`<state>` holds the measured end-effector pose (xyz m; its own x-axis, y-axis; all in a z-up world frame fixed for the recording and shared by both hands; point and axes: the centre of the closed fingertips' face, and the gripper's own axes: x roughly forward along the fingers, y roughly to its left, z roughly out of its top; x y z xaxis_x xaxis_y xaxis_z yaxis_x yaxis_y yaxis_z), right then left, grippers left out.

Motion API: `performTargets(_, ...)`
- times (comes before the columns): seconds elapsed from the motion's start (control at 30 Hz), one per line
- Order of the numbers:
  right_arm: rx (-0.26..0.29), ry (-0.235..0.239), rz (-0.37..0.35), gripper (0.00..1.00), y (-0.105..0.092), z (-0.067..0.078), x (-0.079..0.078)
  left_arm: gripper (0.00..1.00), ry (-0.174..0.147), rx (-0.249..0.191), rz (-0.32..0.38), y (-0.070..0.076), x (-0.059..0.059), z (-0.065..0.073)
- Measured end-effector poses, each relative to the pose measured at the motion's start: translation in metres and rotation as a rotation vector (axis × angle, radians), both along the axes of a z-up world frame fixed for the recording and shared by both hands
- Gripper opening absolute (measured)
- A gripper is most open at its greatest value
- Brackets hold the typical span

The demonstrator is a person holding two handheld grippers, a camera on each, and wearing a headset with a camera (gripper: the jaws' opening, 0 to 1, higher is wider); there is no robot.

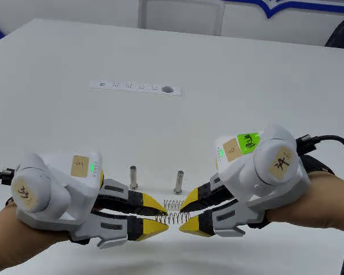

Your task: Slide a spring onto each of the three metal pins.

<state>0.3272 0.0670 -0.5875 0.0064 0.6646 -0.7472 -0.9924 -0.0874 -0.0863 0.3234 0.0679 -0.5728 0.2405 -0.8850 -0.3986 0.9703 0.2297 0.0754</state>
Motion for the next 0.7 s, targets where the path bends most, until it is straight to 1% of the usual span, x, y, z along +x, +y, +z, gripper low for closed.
performTargets(0.13,0.004,-0.003,0.004,0.14,0.000,0.000,0.000,0.10,0.000,-0.012,0.003,-0.001,0.000,0.003)
performTargets(0.23,0.006,-0.005,0.003,0.12,0.000,0.002,0.000,0.10,0.003,-0.012,0.004,-0.001,0.001,0.002)
performTargets(0.4,0.020,-0.006,-0.002,0.12,0.003,0.013,-0.001,0.10,0.012,-0.006,0.007,-0.001,0.001,-0.001)
performTargets(0.5,0.033,0.004,-0.007,0.12,0.007,0.020,-0.002,0.10,0.016,-0.001,0.008,-0.001,0.002,-0.002)
performTargets(0.57,0.036,0.006,-0.006,0.12,0.009,0.023,-0.003,0.10,0.019,0.002,0.008,-0.001,0.002,-0.003)
performTargets(0.63,0.042,0.018,-0.006,0.12,0.013,0.026,-0.006,0.10,0.022,0.005,0.006,-0.001,0.001,-0.004)
performTargets(0.7,0.040,0.018,-0.001,0.12,0.016,0.027,-0.008,0.10,0.024,0.009,0.004,-0.002,0.000,-0.005)
